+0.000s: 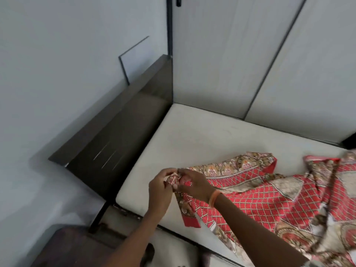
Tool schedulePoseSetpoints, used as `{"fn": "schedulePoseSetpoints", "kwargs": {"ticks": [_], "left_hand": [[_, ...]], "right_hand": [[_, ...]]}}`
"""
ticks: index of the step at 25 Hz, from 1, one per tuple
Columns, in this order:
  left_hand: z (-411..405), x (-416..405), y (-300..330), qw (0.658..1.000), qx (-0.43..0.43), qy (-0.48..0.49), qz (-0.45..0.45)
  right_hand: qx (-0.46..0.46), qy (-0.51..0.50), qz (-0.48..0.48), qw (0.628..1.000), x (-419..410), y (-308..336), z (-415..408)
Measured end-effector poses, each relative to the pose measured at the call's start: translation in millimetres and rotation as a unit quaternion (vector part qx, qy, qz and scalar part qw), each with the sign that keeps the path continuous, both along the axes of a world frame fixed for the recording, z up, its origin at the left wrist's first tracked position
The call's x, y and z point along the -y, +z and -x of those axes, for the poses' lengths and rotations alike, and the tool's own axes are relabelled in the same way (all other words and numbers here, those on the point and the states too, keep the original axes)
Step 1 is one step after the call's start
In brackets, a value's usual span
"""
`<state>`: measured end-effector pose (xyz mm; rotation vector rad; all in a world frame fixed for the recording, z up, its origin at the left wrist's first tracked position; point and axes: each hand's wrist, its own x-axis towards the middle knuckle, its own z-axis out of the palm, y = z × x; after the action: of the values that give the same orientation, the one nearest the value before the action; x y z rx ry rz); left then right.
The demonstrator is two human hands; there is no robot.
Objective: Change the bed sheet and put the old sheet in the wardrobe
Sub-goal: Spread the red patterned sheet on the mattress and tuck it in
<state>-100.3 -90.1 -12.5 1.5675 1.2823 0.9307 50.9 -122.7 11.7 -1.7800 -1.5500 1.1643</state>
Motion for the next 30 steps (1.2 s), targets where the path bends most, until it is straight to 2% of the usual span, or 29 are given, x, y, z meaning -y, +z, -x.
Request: {"fn": "schedulePoseSetpoints", "kwargs": {"ticks": [3, 6, 7, 9, 11, 12, 14, 15, 16, 17, 18, 19, 20, 21, 24, 27, 28, 30], "left_hand": [[15, -16, -6, 0.997, 0.020, 0.046, 0.062], [10, -33, -15, 0.991, -0.021, 0.058, 0.116], [9, -39, -20, 0.991, -0.062, 0.072, 0.098], [14, -53, -31, 0.974, -0.216, 0.071, 0.013], [28, -70, -38, 0.920, -0.383, 0.033, -0.078], [35, -80, -37, 0.896, -0.433, 0.031, -0.092], [41, -104, -34, 0.868, -0.491, 0.067, -0.020], [39, -110, -30, 0.874, -0.472, 0.097, 0.054], [37, -115, -33, 0.892, -0.403, 0.159, 0.126], [34, -121, -35, 0.908, -0.240, 0.254, 0.232], [30, -125, -35, 0.875, -0.011, 0.317, 0.365], [28, -127, -31, 0.792, 0.194, 0.336, 0.472], [29, -129, -34, 0.725, 0.296, 0.338, 0.522], [31, -132, -39, 0.701, 0.319, 0.337, 0.541], [40, -136, -46, 0.724, 0.280, 0.300, 0.555], [48, -131, -40, 0.728, 0.250, 0.235, 0.594], [53, -127, -33, 0.734, 0.248, 0.196, 0.601], [69, -122, -21, 0.775, 0.244, 0.130, 0.568]], "right_hand": [[0.069, 0.100, -0.010, 0.993, -24, -21, 5], [0.079, 0.081, -0.071, 0.991, -58, -35, 13], [0.057, 0.065, -0.068, 0.994, -72, -37, 12], [0.023, 0.076, -0.045, 0.996, -96, -43, 5], [0.025, 0.125, -0.042, 0.991, -114, -49, -4], [0.029, 0.140, -0.047, 0.989, -122, -49, -6], [0.000, 0.158, -0.063, 0.985, -133, -46, -6], [-0.036, 0.164, -0.062, 0.984, -134, -45, -3], [-0.065, 0.171, -0.064, 0.981, -131, -45, 2], [-0.086, 0.180, -0.069, 0.978, -125, -43, 9], [-0.094, 0.194, -0.076, 0.974, -119, -47, 14], [-0.082, 0.218, -0.080, 0.969, -112, -49, 17], [-0.056, 0.247, -0.081, 0.964, -106, -54, 21], [-0.027, 0.282, -0.083, 0.955, -99, -56, 26], [0.033, 0.360, -0.078, 0.929, -83, -69, 40], [-0.004, 0.386, -0.027, 0.922, -78, -71, 46], [-0.037, 0.341, -0.012, 0.939, -84, -66, 46], [-0.085, 0.143, -0.042, 0.985, -114, -59, 47]]}}
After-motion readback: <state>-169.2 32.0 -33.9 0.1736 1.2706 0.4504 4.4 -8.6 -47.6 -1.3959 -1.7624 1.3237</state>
